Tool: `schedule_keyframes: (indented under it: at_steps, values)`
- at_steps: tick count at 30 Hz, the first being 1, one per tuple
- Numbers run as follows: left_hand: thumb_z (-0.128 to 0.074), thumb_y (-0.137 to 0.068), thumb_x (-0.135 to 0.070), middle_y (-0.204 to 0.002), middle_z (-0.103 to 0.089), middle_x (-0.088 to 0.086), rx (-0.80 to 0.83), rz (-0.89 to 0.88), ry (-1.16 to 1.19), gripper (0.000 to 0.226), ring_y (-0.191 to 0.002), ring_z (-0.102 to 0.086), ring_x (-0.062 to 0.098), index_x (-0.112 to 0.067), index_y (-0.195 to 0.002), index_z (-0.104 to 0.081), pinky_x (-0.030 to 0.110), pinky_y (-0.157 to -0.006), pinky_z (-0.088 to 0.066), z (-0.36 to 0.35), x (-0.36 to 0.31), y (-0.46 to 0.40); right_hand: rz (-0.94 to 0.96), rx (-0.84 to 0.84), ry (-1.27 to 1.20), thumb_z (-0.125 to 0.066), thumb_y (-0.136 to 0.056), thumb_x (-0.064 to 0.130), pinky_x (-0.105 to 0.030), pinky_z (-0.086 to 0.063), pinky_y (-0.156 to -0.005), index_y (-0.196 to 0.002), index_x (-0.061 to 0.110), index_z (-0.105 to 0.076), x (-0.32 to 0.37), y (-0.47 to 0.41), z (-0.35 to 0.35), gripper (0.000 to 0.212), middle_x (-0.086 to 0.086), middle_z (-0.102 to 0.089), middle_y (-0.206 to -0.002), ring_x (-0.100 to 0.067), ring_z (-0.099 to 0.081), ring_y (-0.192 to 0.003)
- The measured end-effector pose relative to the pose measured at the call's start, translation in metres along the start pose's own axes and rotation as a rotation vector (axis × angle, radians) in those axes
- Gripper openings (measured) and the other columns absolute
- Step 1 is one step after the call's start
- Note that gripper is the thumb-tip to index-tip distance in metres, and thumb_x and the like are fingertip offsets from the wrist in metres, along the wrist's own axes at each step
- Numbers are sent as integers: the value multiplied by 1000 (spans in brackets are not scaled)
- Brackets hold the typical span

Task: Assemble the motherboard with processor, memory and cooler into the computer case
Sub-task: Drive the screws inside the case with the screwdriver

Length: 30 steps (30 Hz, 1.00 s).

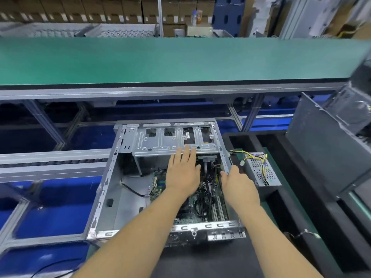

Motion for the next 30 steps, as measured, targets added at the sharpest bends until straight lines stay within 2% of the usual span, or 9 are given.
schedule_keyframes:
  at_steps: [3, 7, 11, 14, 16, 19, 24, 27, 30]
  values:
    - [-25, -106, -43, -167, 1, 5, 32, -27, 64, 60, -153, 6, 24, -19, -159, -10, 44, -125, -6, 2, -15, 12, -32, 19, -30, -32, -108, 43, -34, -38, -57, -120, 10, -47, -1, 0, 3, 38, -10, -70, -97, -33, -69, -86]
    - [-34, -103, -35, -154, -34, 7, 40, -88, 85, 47, -143, -29, 27, -13, -145, -37, 43, -117, -29, -2, -35, 35, -56, 6, -19, -34, -107, 41, -35, -41, -62, -119, 10, -48, -2, 1, 5, 36, -12, -70, -102, -36, -68, -91]
    - [-36, -100, -25, -120, -57, 8, 230, -6, 58, 27, -110, -54, 30, -13, -115, -54, 44, -90, -46, -6, -29, 55, -28, 26, 12, -33, -107, 42, -37, -45, -61, -119, 10, -47, -13, -6, 12, 37, -12, -69, -97, -36, -68, -87]
    - [-38, -98, -21, -118, -58, 8, 211, 10, 34, 26, -108, -54, 30, -13, -114, -56, 45, -89, -48, -4, -5, 56, -3, 34, -36, -33, -107, 44, -38, -44, -60, -118, 11, -47, -21, -9, 16, 38, -10, -65, -88, -34, -62, -77]
    - [-39, -100, -29, -137, -52, 6, 213, 37, 45, 38, -125, -46, 30, -19, -136, -50, 46, -101, -43, -8, 13, 53, 10, 48, -74, -31, -107, 46, -40, -49, -63, -118, 12, -46, -23, -4, 17, 39, -10, -64, -86, -34, -60, -76]
    - [-39, -103, -45, -158, -32, 6, 395, 52, 95, 55, -141, -30, 34, -31, -155, -28, 52, -112, -34, -21, 25, 51, 6, 46, -82, -27, -107, 47, -41, -51, -66, -127, 12, -43, -25, 3, 15, 43, -14, -68, -94, -37, -65, -85]
    - [-59, -94, -48, -134, -48, 2, 311, 101, 188, 50, -123, -46, 28, -32, -140, -46, 46, -100, -45, -27, 26, 43, 8, 23, -39, -24, -107, 47, -37, -45, -61, -137, 14, -39, -27, 9, 13, 47, -10, -69, -93, -35, -67, -86]
    - [-57, -93, -47, -135, -48, 0, 301, 94, 198, 47, -120, -46, 26, -32, -137, -46, 44, -98, -46, -27, 27, 44, 5, -12, -8, -27, -107, 44, -38, -50, -62, -135, 11, -42, -23, 7, 13, 46, -9, -69, -98, -32, -68, -87]
    - [-53, -94, -51, -141, -43, -3, 294, 38, 120, 51, -124, -44, 26, -29, -138, -42, 47, -98, -46, -28, 24, 46, 23, 28, -75, -32, -108, 38, -39, -52, -67, -142, 6, -36, -22, 4, 12, 47, -15, -69, -98, -35, -68, -86]
Point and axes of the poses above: each hand's wrist, its own y-axis away from the middle knuckle, its own z-axis out of the back of the hand, x = y × z, the point moved 3 cm from there along -y, towards the middle knuckle
